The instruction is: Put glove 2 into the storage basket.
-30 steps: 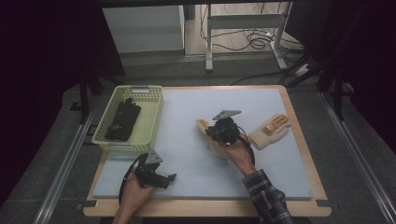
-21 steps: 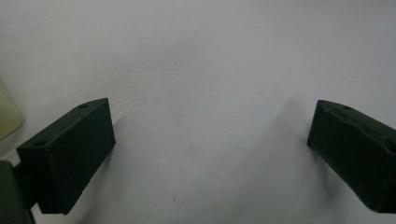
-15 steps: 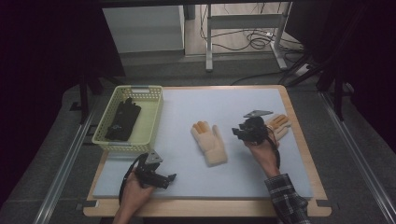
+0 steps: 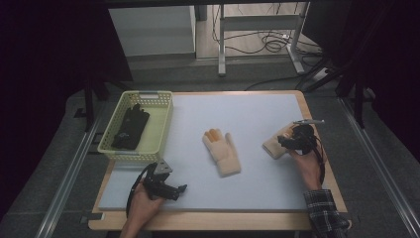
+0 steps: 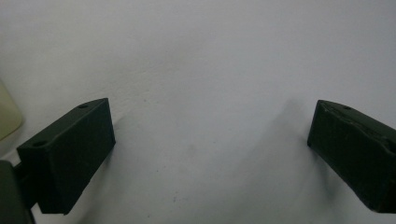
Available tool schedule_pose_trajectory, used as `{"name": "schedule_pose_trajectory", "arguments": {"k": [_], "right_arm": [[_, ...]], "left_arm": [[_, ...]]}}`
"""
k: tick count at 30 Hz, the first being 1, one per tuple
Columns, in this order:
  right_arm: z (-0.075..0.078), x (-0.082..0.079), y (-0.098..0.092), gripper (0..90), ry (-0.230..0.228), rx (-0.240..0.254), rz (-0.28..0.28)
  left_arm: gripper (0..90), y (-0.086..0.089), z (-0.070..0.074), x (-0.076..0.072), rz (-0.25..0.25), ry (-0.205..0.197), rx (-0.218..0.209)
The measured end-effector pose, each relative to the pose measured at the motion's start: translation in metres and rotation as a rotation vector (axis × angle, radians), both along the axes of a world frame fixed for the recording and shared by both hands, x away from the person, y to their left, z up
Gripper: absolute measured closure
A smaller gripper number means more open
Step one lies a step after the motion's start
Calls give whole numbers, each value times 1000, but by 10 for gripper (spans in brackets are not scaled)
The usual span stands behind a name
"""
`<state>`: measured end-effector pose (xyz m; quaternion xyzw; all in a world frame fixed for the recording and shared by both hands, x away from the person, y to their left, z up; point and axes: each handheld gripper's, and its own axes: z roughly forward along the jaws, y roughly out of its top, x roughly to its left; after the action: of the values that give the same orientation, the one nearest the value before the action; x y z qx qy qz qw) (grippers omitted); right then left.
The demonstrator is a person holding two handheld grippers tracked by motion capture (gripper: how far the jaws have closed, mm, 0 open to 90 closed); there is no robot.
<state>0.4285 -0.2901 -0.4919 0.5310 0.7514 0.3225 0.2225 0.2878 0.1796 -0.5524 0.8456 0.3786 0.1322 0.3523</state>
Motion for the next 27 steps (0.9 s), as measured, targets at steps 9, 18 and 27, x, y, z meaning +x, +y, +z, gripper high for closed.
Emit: {"name": "schedule_pose_trajectory", "arguments": {"k": [9,18,27], "right_arm": [[-25,19,5,517,-14,-74,-57],[-3,1,5,616,-76,-47,42],[32,-27,28,611,-126,-23,244]], "left_arm": [[8,0,0,0,0,-1,-1],[9,0,0,0,0,0,-1],[9,0,0,0,0,0,0]]}}
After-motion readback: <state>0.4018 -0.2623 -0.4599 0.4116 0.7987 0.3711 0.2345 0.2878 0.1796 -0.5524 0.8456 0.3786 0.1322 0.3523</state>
